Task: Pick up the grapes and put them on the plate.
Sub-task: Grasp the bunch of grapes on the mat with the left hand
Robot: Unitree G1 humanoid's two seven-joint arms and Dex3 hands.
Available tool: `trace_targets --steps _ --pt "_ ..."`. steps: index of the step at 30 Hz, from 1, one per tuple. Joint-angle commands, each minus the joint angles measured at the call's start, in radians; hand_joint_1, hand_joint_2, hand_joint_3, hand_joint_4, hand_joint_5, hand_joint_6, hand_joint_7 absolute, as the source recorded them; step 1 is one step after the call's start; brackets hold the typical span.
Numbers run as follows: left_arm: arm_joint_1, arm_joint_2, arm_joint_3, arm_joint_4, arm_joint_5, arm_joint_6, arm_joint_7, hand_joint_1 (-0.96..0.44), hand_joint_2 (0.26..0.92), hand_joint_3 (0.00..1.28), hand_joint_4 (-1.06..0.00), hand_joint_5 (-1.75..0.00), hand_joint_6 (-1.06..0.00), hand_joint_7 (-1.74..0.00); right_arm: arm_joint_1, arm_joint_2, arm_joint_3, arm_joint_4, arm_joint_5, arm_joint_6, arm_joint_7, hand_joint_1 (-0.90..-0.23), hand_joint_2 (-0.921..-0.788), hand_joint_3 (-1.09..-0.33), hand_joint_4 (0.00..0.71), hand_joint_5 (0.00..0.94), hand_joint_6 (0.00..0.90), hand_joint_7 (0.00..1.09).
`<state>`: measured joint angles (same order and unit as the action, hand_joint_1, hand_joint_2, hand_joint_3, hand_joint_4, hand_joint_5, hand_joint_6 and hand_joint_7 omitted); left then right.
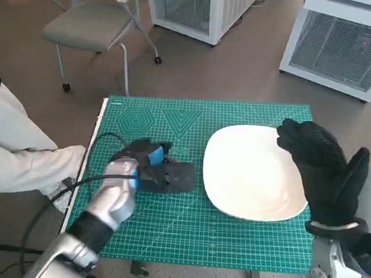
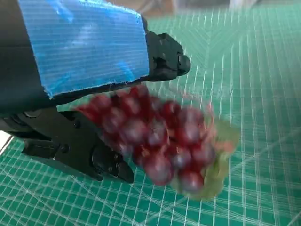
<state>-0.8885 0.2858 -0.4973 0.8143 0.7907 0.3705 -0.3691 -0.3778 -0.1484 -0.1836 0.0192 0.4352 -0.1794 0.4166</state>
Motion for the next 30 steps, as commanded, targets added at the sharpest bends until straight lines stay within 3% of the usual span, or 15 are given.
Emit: trace_targets --steps 1,11,24,28,30 --pt "-0.055 -0.022 -0.021 0.120 -0.008 -0.018 0.012 0.04 0.773 0.01 -0.11 -0.01 -0.27 -0.01 0.022 0.004 0.000 0.005 -0.002 0.010 -0.005 -0.369 -0.921 -0.644 0.416 0.751 0.203 1.00" --pt "-0.070 -0.032 -0.022 0.228 -0.040 -0.087 0.071 0.02 0.786 0.02 -0.15 -0.02 -0.29 -0.01 0.023 0.001 -0.007 0.008 0.001 0.012 -0.001 -0.370 -0.921 -0.643 0.416 0.750 0.204 1.00" --pt "-0.095 -0.056 -0.027 0.313 -0.061 -0.112 0.090 0.01 0.801 0.02 -0.20 -0.02 -0.28 0.00 0.029 0.004 -0.003 0.000 0.002 0.015 0.000 -0.370 -0.921 -0.644 0.416 0.750 0.204 1.00" --pt "-0.096 -0.059 -0.025 0.321 -0.066 -0.114 0.091 0.02 0.812 0.02 -0.29 -0.09 -0.28 0.00 0.030 0.003 -0.003 -0.004 0.005 0.019 -0.001 -0.370 -0.921 -0.644 0.415 0.750 0.203 1.00" --pt "-0.096 -0.059 -0.024 0.324 -0.069 -0.117 0.092 0.03 0.821 0.02 -0.26 -0.27 -0.29 0.00 0.031 0.002 -0.004 -0.005 0.006 0.021 0.000 -0.370 -0.921 -0.644 0.415 0.751 0.203 1.00"
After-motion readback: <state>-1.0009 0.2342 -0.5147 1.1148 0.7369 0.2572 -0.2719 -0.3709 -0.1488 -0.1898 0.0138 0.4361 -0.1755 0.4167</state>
